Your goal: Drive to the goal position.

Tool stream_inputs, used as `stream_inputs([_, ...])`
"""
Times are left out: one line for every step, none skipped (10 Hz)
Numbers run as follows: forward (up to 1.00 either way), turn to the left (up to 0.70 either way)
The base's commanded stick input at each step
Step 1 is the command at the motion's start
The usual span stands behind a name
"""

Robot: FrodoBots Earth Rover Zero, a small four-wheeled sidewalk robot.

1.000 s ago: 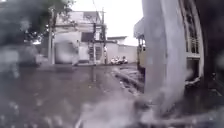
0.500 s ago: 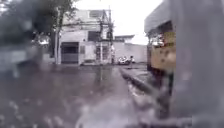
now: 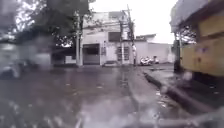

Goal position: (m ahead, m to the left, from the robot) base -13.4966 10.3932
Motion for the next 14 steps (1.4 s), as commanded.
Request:
stream_inputs([1.0,0.27])
stream_inputs([1.0,0.27])
stream_inputs([1.0,0.27])
stream_inputs([1.0,0.27])
stream_inputs([1.0,0.27])
stream_inputs([1.0,0.27])
stream_inputs([1.0,0.27])
stream_inputs([1.0,0.27])
stream_inputs([1.0,0.27])
stream_inputs([1.0,0.27])
stream_inputs([1.0,0.27])
stream_inputs([1.0,0.27])
stream_inputs([1.0,0.27])
stream_inputs([1.0,0.27])
